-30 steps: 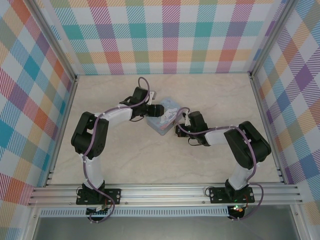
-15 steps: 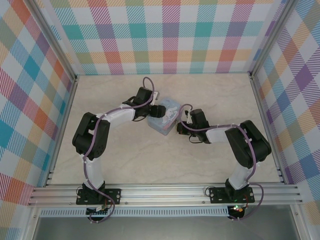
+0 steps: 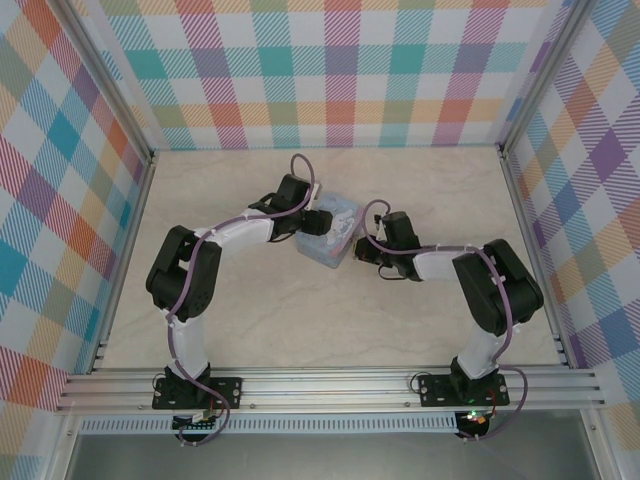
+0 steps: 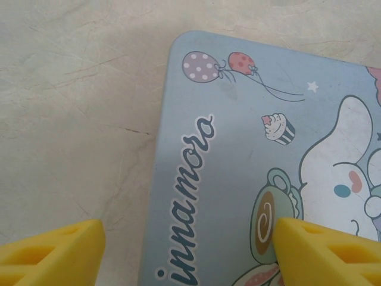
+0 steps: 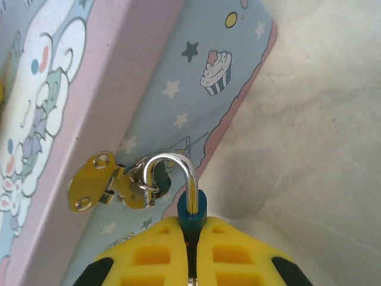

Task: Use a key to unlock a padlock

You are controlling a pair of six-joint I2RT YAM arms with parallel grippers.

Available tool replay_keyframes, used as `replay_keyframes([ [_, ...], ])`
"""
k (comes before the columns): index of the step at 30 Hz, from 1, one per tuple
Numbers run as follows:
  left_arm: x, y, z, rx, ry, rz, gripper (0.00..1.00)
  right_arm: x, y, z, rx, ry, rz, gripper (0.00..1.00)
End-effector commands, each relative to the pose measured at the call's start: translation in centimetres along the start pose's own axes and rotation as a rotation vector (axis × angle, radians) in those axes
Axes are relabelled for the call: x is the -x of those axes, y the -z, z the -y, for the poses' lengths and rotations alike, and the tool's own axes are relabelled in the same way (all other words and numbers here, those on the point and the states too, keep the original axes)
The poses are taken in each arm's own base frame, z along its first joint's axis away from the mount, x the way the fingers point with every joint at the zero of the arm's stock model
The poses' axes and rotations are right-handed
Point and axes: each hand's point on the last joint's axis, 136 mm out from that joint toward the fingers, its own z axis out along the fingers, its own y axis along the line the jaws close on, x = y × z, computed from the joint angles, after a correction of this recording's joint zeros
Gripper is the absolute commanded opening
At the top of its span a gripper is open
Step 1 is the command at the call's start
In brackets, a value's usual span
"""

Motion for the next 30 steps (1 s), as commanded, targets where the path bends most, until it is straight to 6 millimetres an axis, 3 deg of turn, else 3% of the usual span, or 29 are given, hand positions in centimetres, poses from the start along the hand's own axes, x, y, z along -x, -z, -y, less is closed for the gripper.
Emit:
replay_keyframes([
  [1,-9.4,-1.4,-1.5,0.077,-0.061,-0.315,0.75,2.9,-0.1,-1.8,0.048,0.0,0.062,0.03],
  [11,-9.4,-1.6,-1.3,0.071,-0.061,-0.313,0.75,3.5,-1.0,-1.2,0.017,-0.001,0.046,0.03],
  [17,-7.7,-0.9,-0.1,0.016,-0.018,-0.27,0.78,3.3,0.5,-0.4,-0.045,0.038,0.053,0.03],
  [20,-5.6,0.0,0.9,-0.048,0.033,-0.221,0.8,3.1,1.9,0.1,-0.063,0.055,0.061,0.03],
  [23,-2.2,1.8,1.7,-0.102,0.069,-0.143,0.84,2.7,3.8,0.1,-0.069,0.073,0.057,0.04],
  [30,6.8,8.0,1.3,-0.176,0.135,0.086,0.95,0.2,8.5,-1.7,-0.023,0.116,-0.051,0.05],
])
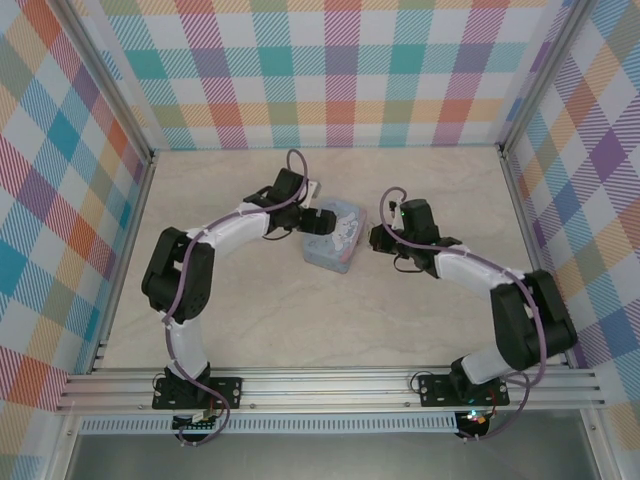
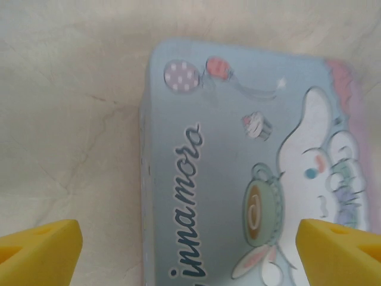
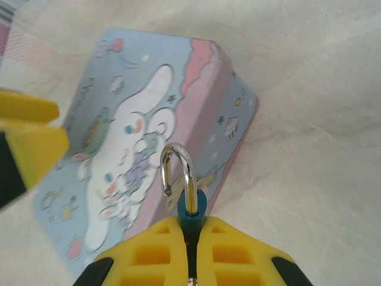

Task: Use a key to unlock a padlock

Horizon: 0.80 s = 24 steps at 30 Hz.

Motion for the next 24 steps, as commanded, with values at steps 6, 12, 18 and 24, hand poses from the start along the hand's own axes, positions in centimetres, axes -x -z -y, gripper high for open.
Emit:
replay_keyframes([
  [6,7.5,10.7,0.7,-0.062,0.062,0.294,1.0,-6.2,4.6,-1.4,0.099,-0.063,-0.211,0.05],
  [12,5.5,15.5,-0.8,-0.051,0.121,0.437,1.0,-10.7,4.6,-1.7,0.163,-0.186,-0.356,0.06],
  [18,2.5,17.7,-2.9,0.0,0.193,0.514,1.0,-13.5,2.6,-1.8,0.17,-0.202,-0.452,0.06],
  [24,1.3,18.3,-4.3,0.038,0.232,0.546,1.0,-14.9,1.0,-0.9,0.139,-0.248,-0.506,0.06],
])
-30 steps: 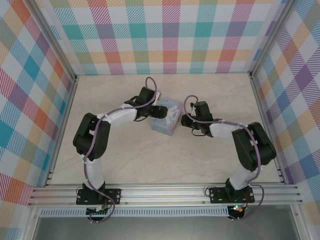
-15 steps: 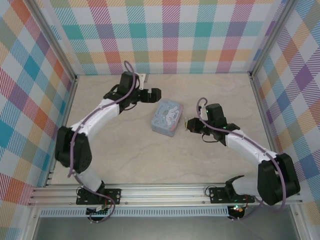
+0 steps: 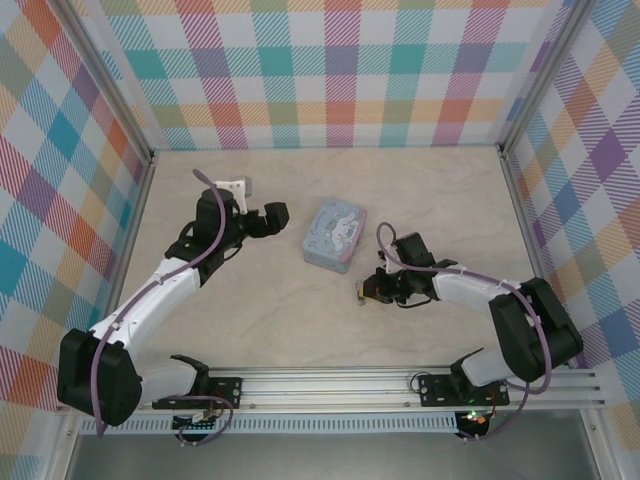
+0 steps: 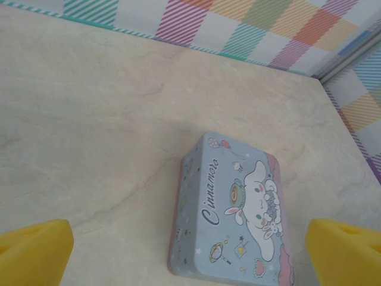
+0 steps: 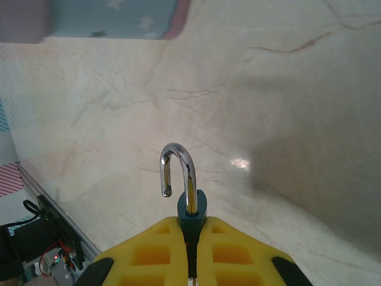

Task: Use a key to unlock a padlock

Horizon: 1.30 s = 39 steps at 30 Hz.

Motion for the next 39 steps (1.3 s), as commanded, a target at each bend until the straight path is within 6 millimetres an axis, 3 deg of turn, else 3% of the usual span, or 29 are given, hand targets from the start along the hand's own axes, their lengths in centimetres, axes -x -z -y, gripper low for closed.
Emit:
replay_keyframes([
  [1,2.2,0.9,-0.3,0.011,0.022,0.094,1.0,-0.1,-0.7,-0.1,0.02,-0.024,-0.023,0.07],
  [6,2.5,1.0,-0.6,0.025,0.025,0.102,1.0,-0.6,-1.5,1.6,-0.026,-0.062,-0.037,0.09],
  [9,2.7,1.1,-0.7,0.033,0.026,0.105,1.0,-0.6,-1.2,2.0,-0.051,-0.057,-0.013,0.16],
  [16,3.0,1.6,-1.8,0.079,0.002,0.109,1.0,0.5,1.7,1.6,-0.102,0.009,0.059,0.37],
  [22,3.8,3.0,-3.9,0.143,0.025,0.136,1.0,3.0,7.1,1.4,-0.194,0.103,0.209,0.48],
  [28,4.0,5.3,-6.8,0.246,0.064,0.187,1.0,7.4,14.3,0.5,-0.262,0.245,0.458,0.63],
  [31,3.4,6.2,-8.6,0.297,0.105,0.214,1.0,9.4,17.2,0.7,-0.311,0.292,0.602,0.77],
  [34,2.4,6.9,-10.3,0.343,0.134,0.233,1.0,10.8,18.9,2.1,-0.372,0.294,0.716,0.99],
  [39,-0.2,7.4,-12.9,0.409,0.15,0.254,1.0,12.1,19.7,5.8,-0.484,0.325,0.866,1.0],
])
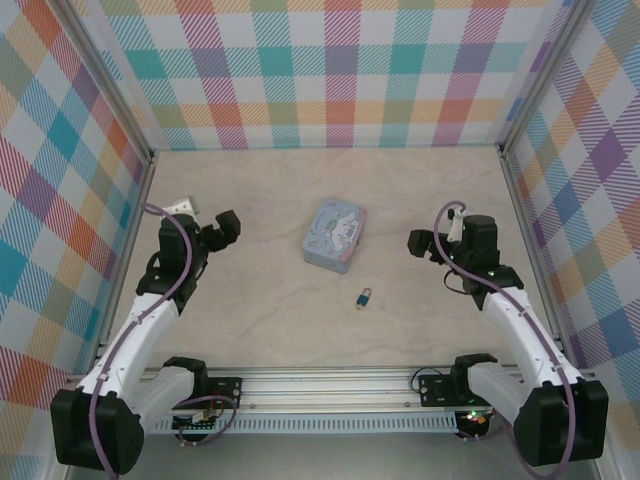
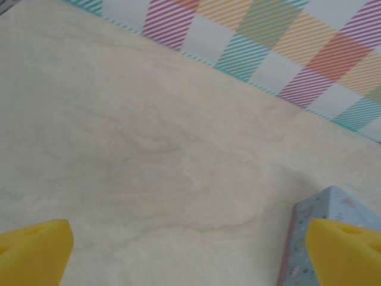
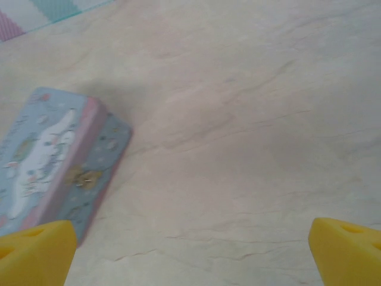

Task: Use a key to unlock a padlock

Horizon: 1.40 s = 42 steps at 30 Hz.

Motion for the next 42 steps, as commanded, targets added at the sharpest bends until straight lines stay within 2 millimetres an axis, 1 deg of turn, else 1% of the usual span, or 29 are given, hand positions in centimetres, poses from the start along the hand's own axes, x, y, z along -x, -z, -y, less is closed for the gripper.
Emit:
replay_keyframes([
  [1,0.0,0.2,-2.1,0.058,0.026,0.057,1.0,0.6,-1.1,2.7,-0.094,0.092,0.132,1.0],
  [3,-0.9,-0.1,-3.1,0.093,0.012,0.043,1.0,-0.2,-2.0,3.9,-0.113,0.131,0.156,1.0],
  [5,-1.7,-0.4,-4.1,0.139,-0.007,0.016,1.0,-1.1,-3.0,5.2,-0.126,0.127,0.138,1.0],
  [8,-3.0,-1.0,-5.6,0.21,-0.049,-0.029,1.0,-1.6,-4.2,5.8,-0.112,0.148,0.149,1.0],
  [10,-3.7,-1.5,-6.3,0.236,-0.065,-0.038,1.0,-1.3,-4.7,5.7,-0.097,0.152,0.179,1.0],
  [13,-4.6,-1.9,-7.3,0.262,-0.068,-0.015,1.0,-0.3,-4.9,5.5,-0.079,0.158,0.247,1.0],
  [14,-4.7,-1.9,-7.8,0.28,-0.06,-0.008,1.0,0.1,-4.9,5.4,-0.069,0.158,0.27,1.0],
  [16,-4.3,-1.8,-8.0,0.296,-0.075,0.008,1.0,0.6,-5.2,5.2,-0.057,0.165,0.297,1.0],
  [17,-4.2,-1.8,-8.1,0.3,-0.089,0.016,1.0,1.1,-5.2,5.0,-0.042,0.174,0.328,1.0],
  [22,-4.4,-2.6,-8.2,0.299,-0.138,0.015,1.0,1.8,-6.6,4.5,-0.007,0.231,0.356,1.0],
  [24,-4.9,-3.1,-8.2,0.289,-0.159,0.005,1.0,1.2,-7.6,4.7,0.002,0.233,0.356,1.0],
  [26,-5.4,-3.7,-7.9,0.26,-0.181,0.0,1.0,0.5,-8.3,4.7,0.021,0.248,0.358,1.0],
  [27,-5.6,-3.9,-7.9,0.251,-0.186,-0.001,1.0,0.5,-8.3,4.7,0.022,0.245,0.372,1.0],
  [30,-6.1,-4.5,-7.6,0.225,-0.204,-0.002,1.0,0.6,-8.9,5.1,0.002,0.229,0.33,1.0],
  [33,-5.9,-5.1,-7.2,0.199,-0.216,0.024,1.0,0.9,-9.8,5.6,-0.024,0.208,0.271,1.0],
  [38,-5.4,-6.1,-6.2,0.134,-0.273,0.09,1.0,0.9,-9.8,5.6,-0.022,0.209,0.273,0.99],
  [42,-5.8,-7.1,-5.0,0.065,-0.315,0.088,1.0,0.8,-9.8,5.6,-0.022,0.209,0.272,1.0],
])
